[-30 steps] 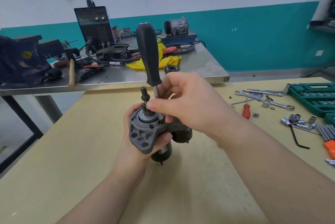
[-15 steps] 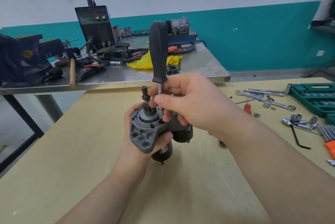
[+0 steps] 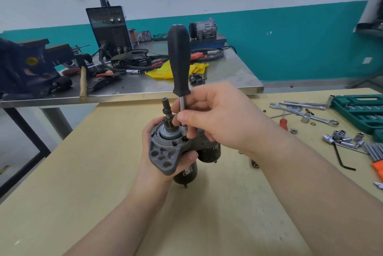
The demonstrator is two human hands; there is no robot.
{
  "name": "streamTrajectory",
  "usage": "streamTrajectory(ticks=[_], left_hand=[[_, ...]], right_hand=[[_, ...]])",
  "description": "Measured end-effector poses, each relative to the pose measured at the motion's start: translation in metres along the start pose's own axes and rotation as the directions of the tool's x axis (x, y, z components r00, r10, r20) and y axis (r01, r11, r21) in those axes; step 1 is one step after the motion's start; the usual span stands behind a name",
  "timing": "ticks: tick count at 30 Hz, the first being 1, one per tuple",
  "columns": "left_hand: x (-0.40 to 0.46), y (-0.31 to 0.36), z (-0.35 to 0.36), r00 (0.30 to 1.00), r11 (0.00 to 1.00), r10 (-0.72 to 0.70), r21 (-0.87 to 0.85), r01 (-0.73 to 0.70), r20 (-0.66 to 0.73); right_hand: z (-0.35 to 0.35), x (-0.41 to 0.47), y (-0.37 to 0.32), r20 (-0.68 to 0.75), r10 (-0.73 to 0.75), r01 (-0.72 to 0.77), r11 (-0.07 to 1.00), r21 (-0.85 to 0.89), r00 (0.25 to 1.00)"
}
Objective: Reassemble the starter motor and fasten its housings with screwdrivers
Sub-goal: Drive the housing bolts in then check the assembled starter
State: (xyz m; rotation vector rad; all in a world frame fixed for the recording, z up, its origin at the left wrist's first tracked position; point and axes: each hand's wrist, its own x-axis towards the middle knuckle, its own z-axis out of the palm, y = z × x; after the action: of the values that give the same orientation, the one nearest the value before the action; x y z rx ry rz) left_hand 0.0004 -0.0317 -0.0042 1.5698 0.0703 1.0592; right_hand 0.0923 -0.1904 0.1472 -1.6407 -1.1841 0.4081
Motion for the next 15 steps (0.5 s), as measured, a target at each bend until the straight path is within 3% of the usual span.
streamTrajectory(ticks=[3, 9, 15], left_hand=[[-0.0009, 0.0003, -0.0009, 0.999, 0.999, -0.040, -0.025, 0.040, -0.007], [-0.0014, 0.0037, 0.0015, 0.999, 0.999, -0.034, -0.039, 0.034, -0.007], [-0.0010, -0.0024, -0.0020, 1.000, 1.000, -0.013, 0.001, 0.013, -0.015]], right_hand=[[0.0051, -0.0016, -0.0005, -0.080, -0.022, 0.018, 0.998, -0.054, 0.997], [0.0030, -0.0027, -0.0036, 0.011, -0.028, 0.029, 0.996, -0.089, 1.000], [0.0063, -0.0018, -0.0015, -0.077, -0.023, 0.015, 0.994, -0.106, 0.997]])
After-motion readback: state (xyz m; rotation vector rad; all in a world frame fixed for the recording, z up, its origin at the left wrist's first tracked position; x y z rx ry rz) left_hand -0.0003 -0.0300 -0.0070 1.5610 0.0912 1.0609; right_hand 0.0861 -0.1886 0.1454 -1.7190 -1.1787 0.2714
